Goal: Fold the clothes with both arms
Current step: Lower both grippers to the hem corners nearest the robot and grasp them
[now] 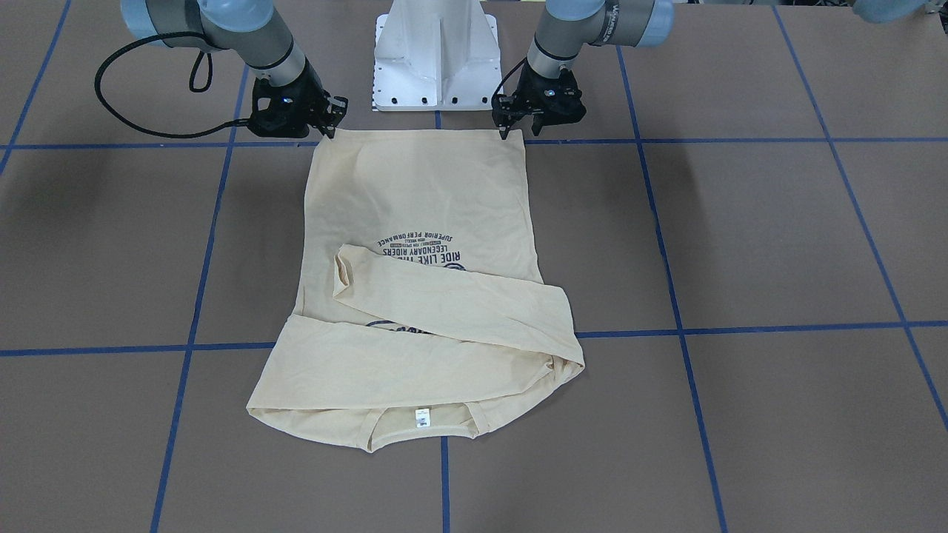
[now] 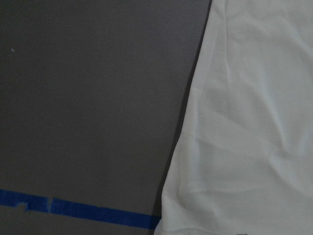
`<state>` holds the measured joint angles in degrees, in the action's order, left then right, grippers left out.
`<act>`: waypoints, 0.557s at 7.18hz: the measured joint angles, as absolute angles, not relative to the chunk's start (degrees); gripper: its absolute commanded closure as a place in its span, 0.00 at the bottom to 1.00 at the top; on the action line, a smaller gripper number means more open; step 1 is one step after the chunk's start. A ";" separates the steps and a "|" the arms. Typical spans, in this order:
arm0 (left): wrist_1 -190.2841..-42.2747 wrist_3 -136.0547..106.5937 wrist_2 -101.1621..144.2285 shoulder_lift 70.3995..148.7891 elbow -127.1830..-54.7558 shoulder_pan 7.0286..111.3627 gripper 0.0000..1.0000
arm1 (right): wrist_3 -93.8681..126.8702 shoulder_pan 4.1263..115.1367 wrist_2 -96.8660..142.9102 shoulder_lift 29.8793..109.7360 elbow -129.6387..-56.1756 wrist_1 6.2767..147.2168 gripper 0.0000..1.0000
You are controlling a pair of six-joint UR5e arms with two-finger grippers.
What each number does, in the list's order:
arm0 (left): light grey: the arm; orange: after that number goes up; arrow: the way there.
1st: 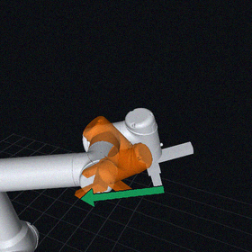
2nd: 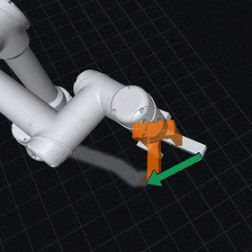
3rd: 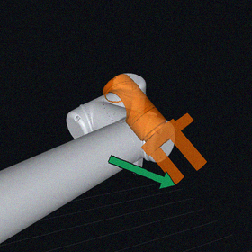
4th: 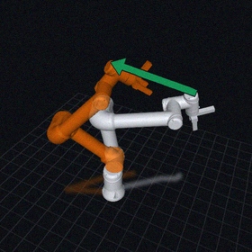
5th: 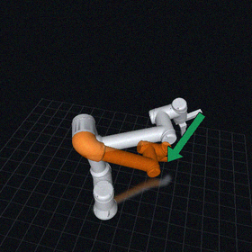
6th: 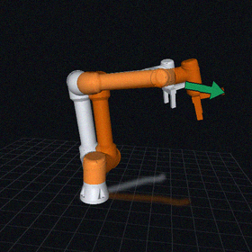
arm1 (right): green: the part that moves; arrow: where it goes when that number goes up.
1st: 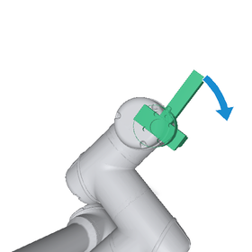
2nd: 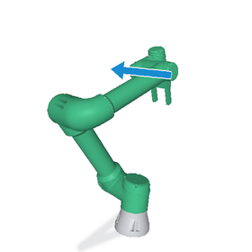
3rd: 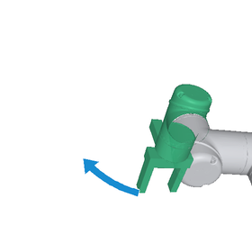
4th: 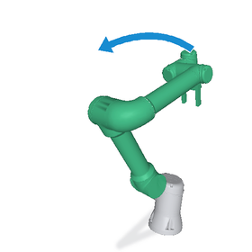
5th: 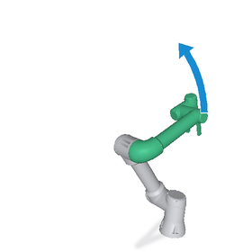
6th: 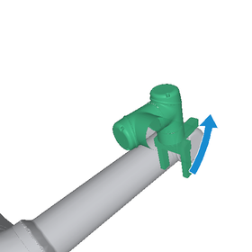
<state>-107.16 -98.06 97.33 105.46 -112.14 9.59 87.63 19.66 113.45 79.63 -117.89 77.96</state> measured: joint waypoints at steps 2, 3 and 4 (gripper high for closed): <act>-107.04 -98.01 97.38 106.05 -111.47 9.52 0.53 | 87.57 19.95 113.75 79.68 -118.23 77.96 1.00; -107.00 -98.00 97.38 106.61 -110.90 9.52 0.73 | 87.55 20.06 113.85 79.71 -118.33 77.96 1.00; -106.98 -98.00 97.40 106.96 -110.53 9.54 0.97 | 87.54 20.13 113.89 79.71 -118.36 77.94 1.00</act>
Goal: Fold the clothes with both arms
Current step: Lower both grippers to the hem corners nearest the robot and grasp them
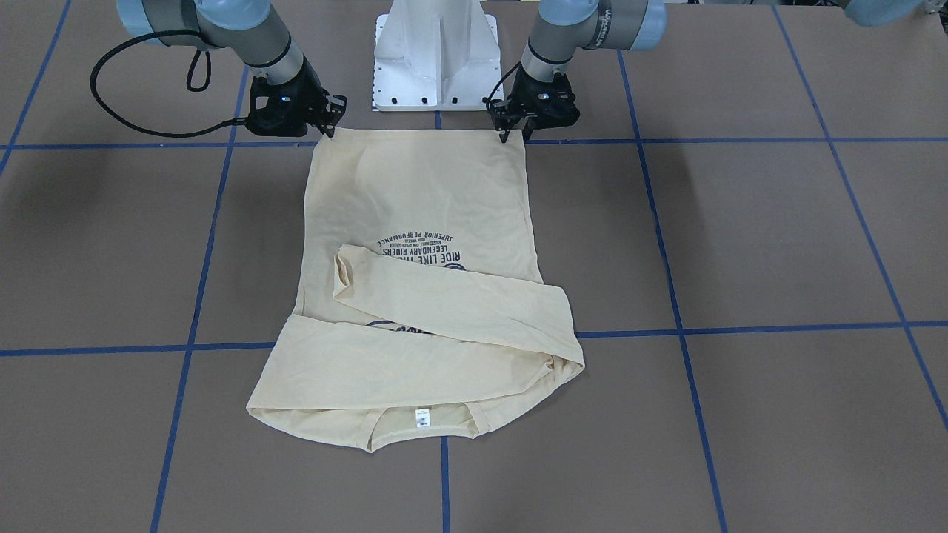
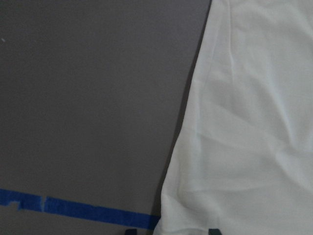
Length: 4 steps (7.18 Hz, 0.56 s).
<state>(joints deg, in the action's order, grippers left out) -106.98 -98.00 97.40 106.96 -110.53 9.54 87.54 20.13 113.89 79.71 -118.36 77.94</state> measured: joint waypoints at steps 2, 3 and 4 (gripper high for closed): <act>-106.88 -98.00 97.46 107.16 -110.80 9.66 1.00 | 87.54 20.28 113.90 79.72 -118.39 77.90 1.00; -106.81 -97.98 97.49 107.14 -111.37 9.79 1.00 | 87.54 20.34 113.91 79.72 -118.38 77.93 1.00; -106.66 -97.94 97.52 107.04 -112.41 9.97 1.00 | 87.54 20.36 113.93 79.72 -118.39 77.95 1.00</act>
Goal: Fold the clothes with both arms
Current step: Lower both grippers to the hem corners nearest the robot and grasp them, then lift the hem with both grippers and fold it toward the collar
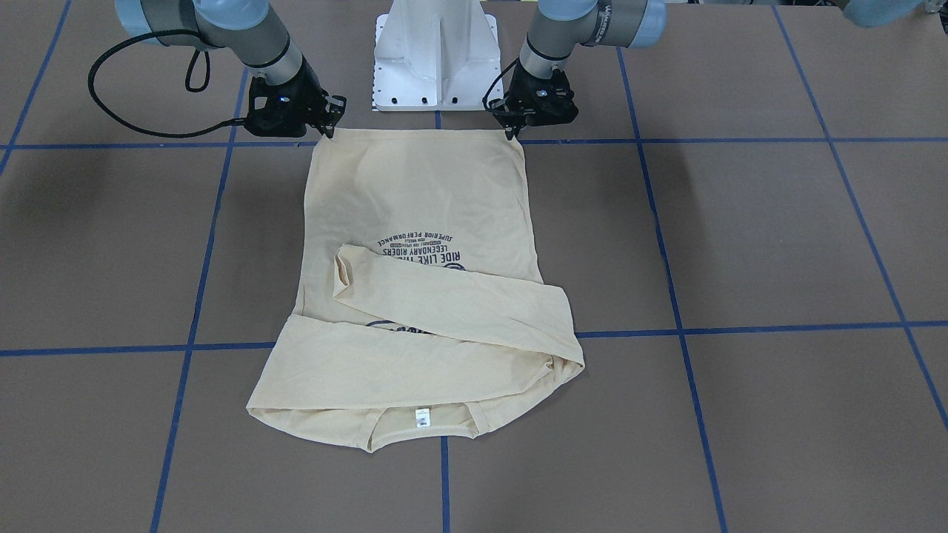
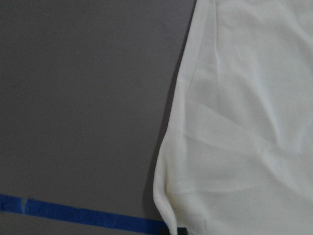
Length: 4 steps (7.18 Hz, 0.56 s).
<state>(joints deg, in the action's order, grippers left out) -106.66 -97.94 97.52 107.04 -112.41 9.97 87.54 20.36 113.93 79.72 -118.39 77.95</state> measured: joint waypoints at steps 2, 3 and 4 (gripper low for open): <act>-105.60 -97.81 98.76 106.77 -115.27 10.77 1.00 | 87.57 20.48 113.73 79.93 -118.64 77.98 1.00; -104.22 -97.62 99.70 106.62 -116.92 11.30 1.00 | 87.65 20.56 113.36 80.33 -119.02 78.05 1.00; -102.88 -97.53 100.18 106.09 -118.58 11.53 1.00 | 87.69 20.66 113.49 80.74 -119.40 78.25 1.00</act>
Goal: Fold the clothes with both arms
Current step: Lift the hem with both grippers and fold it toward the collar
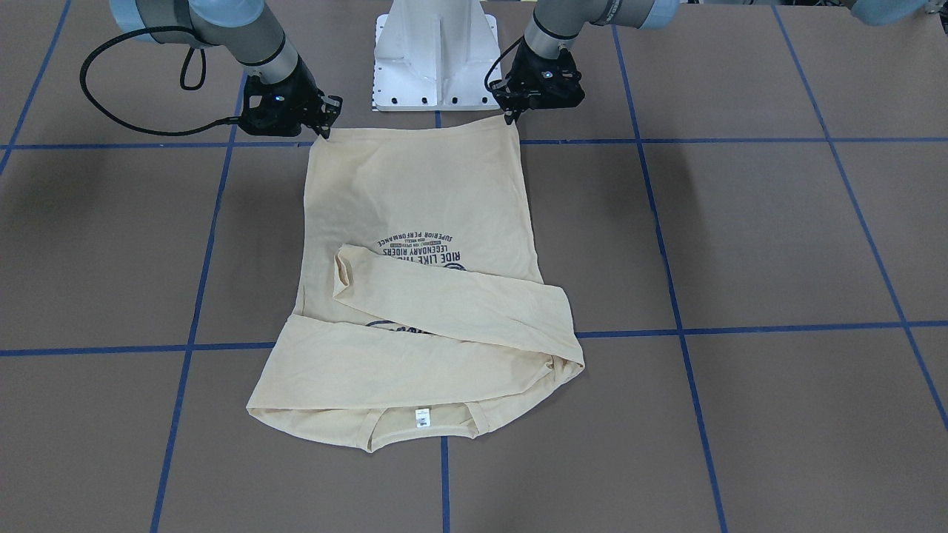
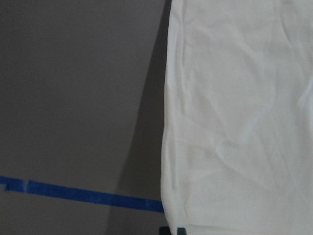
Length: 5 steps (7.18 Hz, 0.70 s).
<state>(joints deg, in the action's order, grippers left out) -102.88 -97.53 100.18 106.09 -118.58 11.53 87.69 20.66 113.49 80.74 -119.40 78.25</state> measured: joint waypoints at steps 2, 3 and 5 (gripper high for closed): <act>-101.92 -97.48 100.43 104.20 -121.38 10.97 1.00 | 87.71 20.34 117.27 82.79 -121.13 78.60 1.00; -101.80 -97.47 100.57 103.85 -122.11 9.92 1.00 | 87.74 19.89 120.56 84.04 -122.15 78.64 1.00; -101.74 -97.47 101.59 103.75 -123.24 7.91 1.00 | 88.99 19.47 126.52 84.60 -122.88 78.52 1.00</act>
